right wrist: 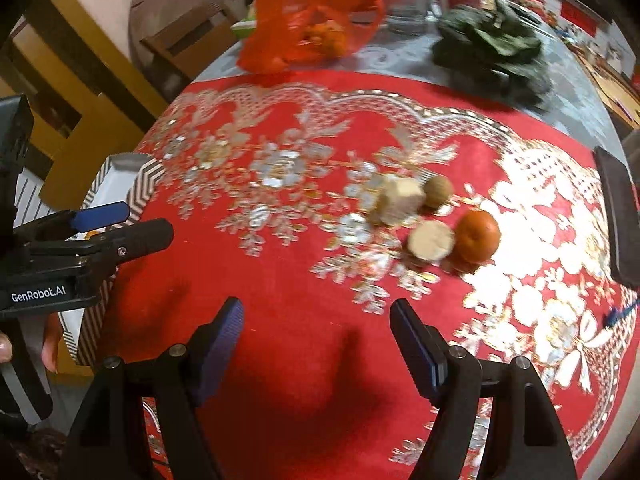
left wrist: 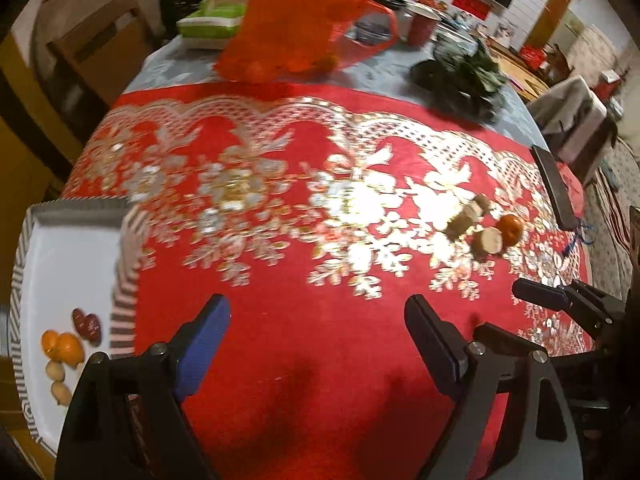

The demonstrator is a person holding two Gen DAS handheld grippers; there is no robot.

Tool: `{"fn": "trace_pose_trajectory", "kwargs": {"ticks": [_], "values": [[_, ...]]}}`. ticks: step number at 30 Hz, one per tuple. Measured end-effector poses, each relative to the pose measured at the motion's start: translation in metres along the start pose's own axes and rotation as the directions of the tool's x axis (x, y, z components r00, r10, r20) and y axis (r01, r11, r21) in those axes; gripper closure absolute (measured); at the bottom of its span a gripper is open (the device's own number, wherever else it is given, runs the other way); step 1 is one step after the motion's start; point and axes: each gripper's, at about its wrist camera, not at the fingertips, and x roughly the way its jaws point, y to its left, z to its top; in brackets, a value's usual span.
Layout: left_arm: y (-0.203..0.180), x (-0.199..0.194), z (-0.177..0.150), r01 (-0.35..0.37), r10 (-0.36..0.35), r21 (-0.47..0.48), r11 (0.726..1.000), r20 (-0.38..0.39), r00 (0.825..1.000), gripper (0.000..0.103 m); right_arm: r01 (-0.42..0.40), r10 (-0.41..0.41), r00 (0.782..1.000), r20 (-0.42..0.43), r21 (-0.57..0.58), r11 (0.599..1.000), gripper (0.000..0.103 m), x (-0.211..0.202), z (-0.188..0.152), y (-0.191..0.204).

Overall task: Organize fruits
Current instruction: 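Move both grippers back over the remaining fruits on the tablecloth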

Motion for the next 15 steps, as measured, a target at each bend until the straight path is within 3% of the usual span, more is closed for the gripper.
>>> {"fn": "trace_pose_trajectory", "kwargs": {"ticks": [15], "values": [[-0.045,0.018,0.016,0.031,-0.029,0.094,0.995,-0.029,0.999,0.015,0.015,-0.015,1.0,0.004,0.11,0.994,0.023,-0.006,-0.01,-0.05]]}}
